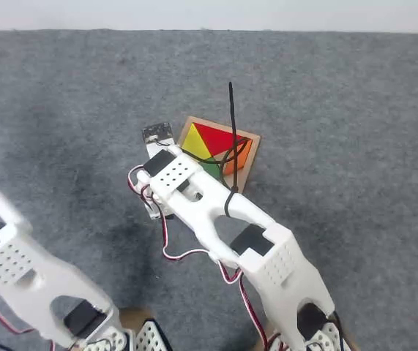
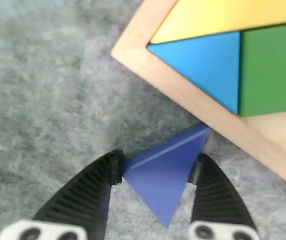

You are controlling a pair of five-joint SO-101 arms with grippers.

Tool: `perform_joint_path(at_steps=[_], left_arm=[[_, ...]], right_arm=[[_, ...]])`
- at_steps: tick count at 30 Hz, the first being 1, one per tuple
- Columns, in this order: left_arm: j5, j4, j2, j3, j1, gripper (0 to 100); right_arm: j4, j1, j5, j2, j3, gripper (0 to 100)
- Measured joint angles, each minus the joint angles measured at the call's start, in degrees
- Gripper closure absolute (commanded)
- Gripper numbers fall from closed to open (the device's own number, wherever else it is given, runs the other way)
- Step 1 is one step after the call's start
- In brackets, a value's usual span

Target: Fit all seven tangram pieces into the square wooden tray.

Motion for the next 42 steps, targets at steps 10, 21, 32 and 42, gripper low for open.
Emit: perform_joint_path(at_steps=[10, 21, 32, 42], left_arm=[[0.0, 0.0, 0.0, 0.0, 0.0, 78], [0.0, 0.0, 0.0, 0.0, 0.0, 78], [0.0, 0.0, 0.0, 0.0, 0.0, 78], [0.0, 0.0, 0.0, 0.0, 0.0, 78]], right_arm=[[9.5, -0.5, 13.6, -4.0, 0.0, 88.7], [21.0, 8.8, 80.6, -17.1, 0.0, 88.7], [21.0, 15.7, 127.8, -17.1, 0.0, 88.7], [15.7, 17.1, 136.4, -12.1, 0.1, 87.9]])
